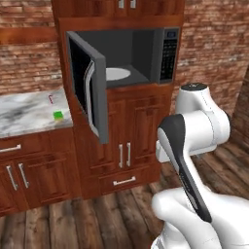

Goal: Place the sponge inside the microwave to prepare for sanitizing.

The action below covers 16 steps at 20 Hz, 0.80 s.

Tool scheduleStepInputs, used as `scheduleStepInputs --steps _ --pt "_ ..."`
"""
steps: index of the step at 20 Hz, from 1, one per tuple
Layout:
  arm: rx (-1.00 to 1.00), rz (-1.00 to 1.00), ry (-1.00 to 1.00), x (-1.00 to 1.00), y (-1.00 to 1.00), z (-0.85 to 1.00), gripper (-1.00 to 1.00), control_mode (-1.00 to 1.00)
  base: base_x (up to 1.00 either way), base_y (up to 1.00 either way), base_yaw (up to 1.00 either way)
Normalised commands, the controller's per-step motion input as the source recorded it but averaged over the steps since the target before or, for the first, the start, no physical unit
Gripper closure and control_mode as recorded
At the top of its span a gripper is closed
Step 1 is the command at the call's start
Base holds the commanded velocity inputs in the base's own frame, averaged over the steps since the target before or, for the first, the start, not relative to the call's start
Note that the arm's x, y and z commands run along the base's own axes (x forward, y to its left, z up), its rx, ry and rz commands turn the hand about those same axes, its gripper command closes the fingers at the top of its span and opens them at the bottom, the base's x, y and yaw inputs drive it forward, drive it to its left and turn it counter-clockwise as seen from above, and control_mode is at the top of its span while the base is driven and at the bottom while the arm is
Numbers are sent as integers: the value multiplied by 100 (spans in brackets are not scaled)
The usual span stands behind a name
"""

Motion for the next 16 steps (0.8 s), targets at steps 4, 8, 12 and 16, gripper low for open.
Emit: scheduleStepInputs --steps 4,8,12,16 --pt "0 0 0 0 0 0 -100 100 -12 89 -10" --pt "0 0 0 0 0 0 -100 100 0 92 -18" --pt "0 0 0 0 0 0 -100 100 0 94 -21" --pt "0 0 0 0 0 0 -100 100 0 90 -21"
